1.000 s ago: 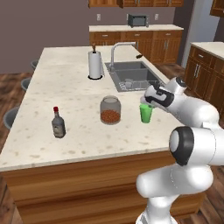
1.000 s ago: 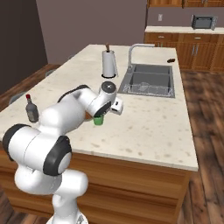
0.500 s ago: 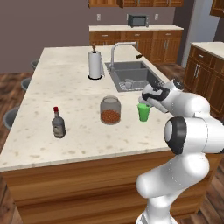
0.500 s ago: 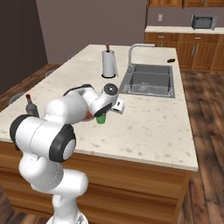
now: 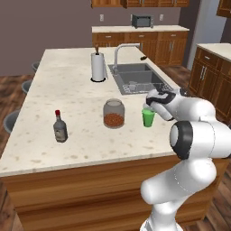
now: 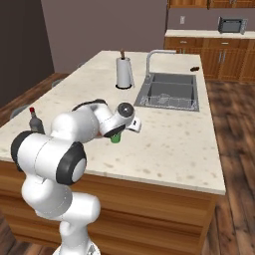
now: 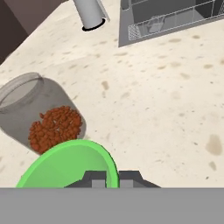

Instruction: Open the cabinet directly in front. Then move the liquor and the cup to the dining counter with the jar on it.

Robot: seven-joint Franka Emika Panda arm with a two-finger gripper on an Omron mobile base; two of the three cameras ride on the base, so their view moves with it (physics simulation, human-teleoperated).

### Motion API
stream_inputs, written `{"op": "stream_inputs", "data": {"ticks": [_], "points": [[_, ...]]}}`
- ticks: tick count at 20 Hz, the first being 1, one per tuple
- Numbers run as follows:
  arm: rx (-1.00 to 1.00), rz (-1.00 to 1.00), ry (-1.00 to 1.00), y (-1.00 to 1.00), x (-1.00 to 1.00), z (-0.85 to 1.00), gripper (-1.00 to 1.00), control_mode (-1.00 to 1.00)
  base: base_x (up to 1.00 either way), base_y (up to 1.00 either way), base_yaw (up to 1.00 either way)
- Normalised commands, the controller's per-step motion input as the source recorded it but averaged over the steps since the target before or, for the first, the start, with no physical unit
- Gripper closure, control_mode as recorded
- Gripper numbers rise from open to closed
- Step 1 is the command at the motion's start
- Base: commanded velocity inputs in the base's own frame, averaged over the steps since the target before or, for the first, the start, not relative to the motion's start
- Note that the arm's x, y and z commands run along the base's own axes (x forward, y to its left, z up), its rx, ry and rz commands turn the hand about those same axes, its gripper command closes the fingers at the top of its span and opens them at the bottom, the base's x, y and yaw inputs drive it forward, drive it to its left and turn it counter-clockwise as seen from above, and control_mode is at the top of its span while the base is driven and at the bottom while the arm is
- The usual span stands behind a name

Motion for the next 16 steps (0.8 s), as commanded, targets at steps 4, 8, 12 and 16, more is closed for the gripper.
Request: {"op": "stream_inputs", "data": {"ticks": [4,8,12,16], "points": [[0.0,0.0,0.0,0.2,0.16,-0.07,1.0,-1.0,0.0,0.0,0.0],[0.01,0.0,0.0,0.15,0.17,-0.11,1.0,-1.0,0.0,0.0,0.0],[0.0,0.0,0.0,0.02,0.08,-0.11,1.0,-1.0,0.0,0.0,0.0],[0.0,0.0,0.0,0.01,0.06,-0.05,1.0,-1.0,0.0,0.0,0.0]]}}
